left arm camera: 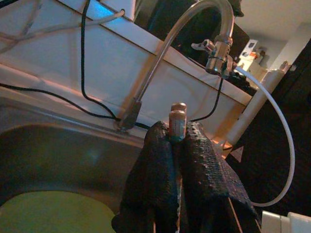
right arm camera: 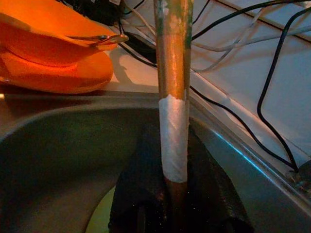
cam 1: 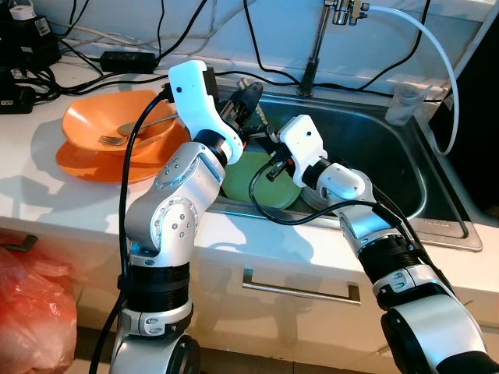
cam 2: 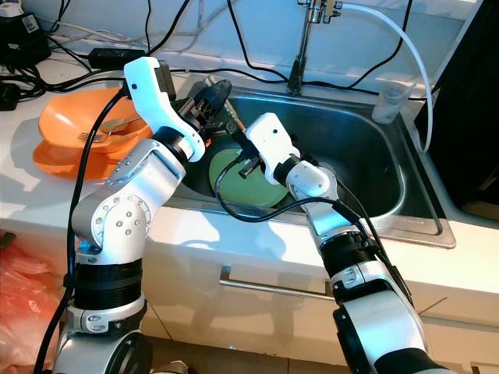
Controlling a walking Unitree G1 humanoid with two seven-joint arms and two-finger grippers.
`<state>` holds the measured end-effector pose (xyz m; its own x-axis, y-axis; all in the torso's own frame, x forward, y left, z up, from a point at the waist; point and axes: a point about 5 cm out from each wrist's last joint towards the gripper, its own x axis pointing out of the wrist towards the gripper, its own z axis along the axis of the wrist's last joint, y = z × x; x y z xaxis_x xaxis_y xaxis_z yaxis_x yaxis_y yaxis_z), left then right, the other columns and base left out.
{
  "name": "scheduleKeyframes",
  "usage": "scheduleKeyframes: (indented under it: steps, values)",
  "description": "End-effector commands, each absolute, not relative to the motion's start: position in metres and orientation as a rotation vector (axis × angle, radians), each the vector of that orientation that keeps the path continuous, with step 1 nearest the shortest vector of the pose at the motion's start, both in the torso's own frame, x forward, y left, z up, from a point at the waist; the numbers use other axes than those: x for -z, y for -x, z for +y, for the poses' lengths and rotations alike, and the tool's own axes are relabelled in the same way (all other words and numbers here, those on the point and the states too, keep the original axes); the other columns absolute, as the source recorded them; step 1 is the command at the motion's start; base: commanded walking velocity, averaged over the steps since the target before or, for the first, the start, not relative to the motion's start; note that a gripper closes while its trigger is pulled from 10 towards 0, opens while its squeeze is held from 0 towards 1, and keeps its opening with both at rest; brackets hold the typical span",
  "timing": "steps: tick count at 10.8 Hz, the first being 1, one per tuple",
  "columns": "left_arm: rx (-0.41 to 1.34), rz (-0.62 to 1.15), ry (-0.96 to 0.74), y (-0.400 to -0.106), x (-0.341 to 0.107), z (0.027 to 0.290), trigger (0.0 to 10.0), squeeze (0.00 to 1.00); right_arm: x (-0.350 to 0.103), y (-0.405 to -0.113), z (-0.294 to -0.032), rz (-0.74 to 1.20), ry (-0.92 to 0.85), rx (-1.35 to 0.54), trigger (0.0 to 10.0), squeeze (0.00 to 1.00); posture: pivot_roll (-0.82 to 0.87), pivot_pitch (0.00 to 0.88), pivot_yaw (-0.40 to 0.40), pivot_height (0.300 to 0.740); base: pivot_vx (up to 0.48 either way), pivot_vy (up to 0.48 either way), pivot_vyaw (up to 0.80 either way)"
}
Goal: Kitchen organization
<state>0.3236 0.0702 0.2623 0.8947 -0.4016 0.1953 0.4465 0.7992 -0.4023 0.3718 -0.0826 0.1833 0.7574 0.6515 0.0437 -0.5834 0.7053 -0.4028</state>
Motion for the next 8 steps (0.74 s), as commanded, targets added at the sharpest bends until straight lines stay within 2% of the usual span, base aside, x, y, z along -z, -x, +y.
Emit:
scheduleKeyframes:
  steps: [1, 2, 3, 4, 8]
  values:
    - [0.455, -0.092, 0.432, -0.3214, -0.2591, 0.0675, 10.0, 0.00, -0.1840, -0.3750, -0.0966, -0.177, 0.382, -0.643, 1.3, 0.00, 0.06, 0.000, -0.057, 0.740, 0.000, 0.000, 0.00]
    - [0.457, -0.091, 0.426, -0.3214, -0.2585, 0.0670, 10.0, 0.00, -0.1840, -0.3751, -0.0966, -0.176, 0.384, -0.644, 10.0, 0.00, 0.06, 0.000, -0.056, 0.740, 0.000, 0.000, 0.00]
    - [0.463, -0.090, 0.428, -0.3211, -0.2578, 0.0666, 10.0, 0.22, -0.1839, -0.3749, -0.0962, -0.175, 0.386, -0.646, 10.0, 0.00, 0.06, 0.000, -0.056, 0.740, 0.000, 0.000, 0.00]
    - [0.464, -0.089, 0.427, -0.3213, -0.2571, 0.0668, 10.0, 1.00, -0.1836, -0.3745, -0.0961, -0.175, 0.387, -0.649, 10.0, 0.00, 0.06, 0.000, -0.054, 0.740, 0.000, 0.000, 0.00]
    - [0.472, -0.094, 0.421, -0.3214, -0.2559, 0.0656, 10.0, 1.00, -0.1839, -0.3748, -0.0970, -0.175, 0.391, -0.647, 10.0, 0.00, 0.05, 0.000, -0.051, 0.740, 0.000, 0.000, 0.00]
